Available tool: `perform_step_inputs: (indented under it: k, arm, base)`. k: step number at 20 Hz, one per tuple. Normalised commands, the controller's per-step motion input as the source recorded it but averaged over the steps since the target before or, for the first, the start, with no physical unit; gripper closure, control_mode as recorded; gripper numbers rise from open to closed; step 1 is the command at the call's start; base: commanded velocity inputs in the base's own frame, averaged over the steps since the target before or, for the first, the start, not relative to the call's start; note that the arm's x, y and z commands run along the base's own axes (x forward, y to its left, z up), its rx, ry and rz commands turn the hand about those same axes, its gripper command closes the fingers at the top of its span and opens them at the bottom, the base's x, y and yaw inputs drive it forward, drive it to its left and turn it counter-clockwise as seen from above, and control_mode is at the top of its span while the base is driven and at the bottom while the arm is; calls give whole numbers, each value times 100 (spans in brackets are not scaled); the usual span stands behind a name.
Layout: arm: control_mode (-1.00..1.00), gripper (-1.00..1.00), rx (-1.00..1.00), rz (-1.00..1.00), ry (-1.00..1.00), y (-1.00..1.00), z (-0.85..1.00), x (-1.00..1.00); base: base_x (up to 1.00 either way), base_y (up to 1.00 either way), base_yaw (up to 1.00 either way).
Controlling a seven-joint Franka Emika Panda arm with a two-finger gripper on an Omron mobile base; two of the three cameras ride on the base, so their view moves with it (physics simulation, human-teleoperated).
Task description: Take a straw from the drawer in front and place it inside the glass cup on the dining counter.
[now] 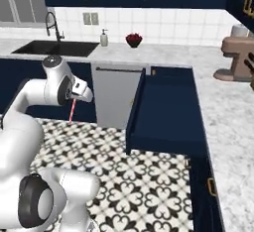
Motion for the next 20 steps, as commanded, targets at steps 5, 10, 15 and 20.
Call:
perform_step_inputs:
  k: [5, 10, 15, 20]
  arm:
    - [100, 100, 0, 0, 0, 0, 0, 0]
    - [100, 100, 0, 0, 0, 0, 0, 0]
    - [100, 100, 0, 0, 0, 0, 0, 0]
    - [100, 100, 0, 0, 0, 0, 0, 0]
  base:
    - [-17, 96, 73]
    - [0, 89, 66]
    - [0, 89, 62]
    - [0, 100, 52]
